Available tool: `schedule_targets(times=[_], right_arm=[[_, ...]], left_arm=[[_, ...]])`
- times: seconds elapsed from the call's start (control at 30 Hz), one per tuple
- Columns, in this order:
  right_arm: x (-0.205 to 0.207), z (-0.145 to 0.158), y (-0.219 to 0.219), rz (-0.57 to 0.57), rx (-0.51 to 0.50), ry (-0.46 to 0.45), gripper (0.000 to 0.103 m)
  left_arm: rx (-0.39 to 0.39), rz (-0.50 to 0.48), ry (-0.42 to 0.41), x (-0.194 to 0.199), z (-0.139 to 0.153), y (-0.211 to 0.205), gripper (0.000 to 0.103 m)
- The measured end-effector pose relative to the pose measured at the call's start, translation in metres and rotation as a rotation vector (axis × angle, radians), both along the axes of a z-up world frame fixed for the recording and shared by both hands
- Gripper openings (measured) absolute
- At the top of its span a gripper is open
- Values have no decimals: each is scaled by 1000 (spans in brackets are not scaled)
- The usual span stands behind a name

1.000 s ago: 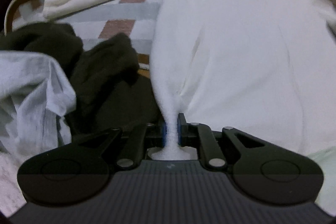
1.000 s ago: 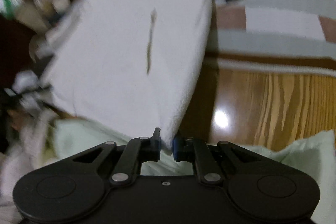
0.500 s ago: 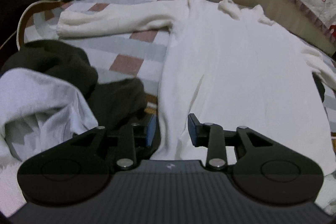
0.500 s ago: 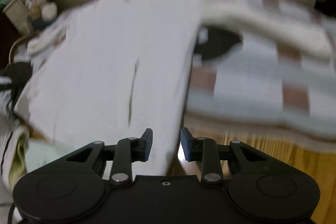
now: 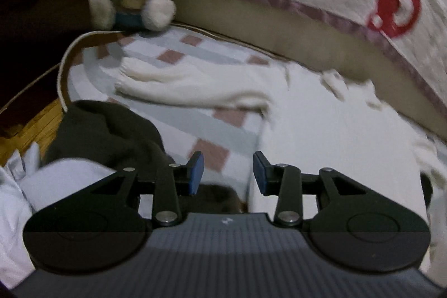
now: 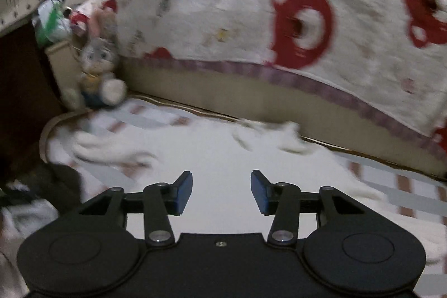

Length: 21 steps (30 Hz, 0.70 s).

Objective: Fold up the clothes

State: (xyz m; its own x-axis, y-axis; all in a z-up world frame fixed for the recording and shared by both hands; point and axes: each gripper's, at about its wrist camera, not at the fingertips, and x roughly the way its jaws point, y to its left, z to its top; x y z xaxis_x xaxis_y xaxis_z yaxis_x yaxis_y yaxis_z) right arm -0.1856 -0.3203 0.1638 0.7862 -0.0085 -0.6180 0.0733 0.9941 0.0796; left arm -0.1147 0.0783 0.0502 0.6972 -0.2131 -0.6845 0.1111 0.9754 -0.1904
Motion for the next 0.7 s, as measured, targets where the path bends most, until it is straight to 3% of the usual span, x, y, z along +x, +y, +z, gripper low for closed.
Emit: schedule_targets(times=[0.07,0.13,0.17,0.23,0.33,0.37,0.5,0.6,0.7], right_arm=[[35,16,24,28,15,22,52],[72,25,48,77,-41,58,56],[87,26,59,98,-89,71,69],[116,18,83,134,-198,79,77],[158,0,116,196,-355,83,77],[173,-8,122,214,-355,92,77],[235,-56,131,251,-299,189,63],[273,-96,131,307,-275,260,50],[292,-131,122,362,-230,297,26]], left_arm=[[-65,50,31,20,-2,9,38],[-117,95,59,43,-9,15,38],[-134,118,71,55,-13,16,38],[-168,179,98,80,-25,18,38],[-222,284,138,122,-45,24,38],[-238,320,150,137,-52,26,38],[-249,417,159,194,-73,40,35],[-218,410,80,219,-86,54,36],[-191,442,19,223,-107,83,36]])
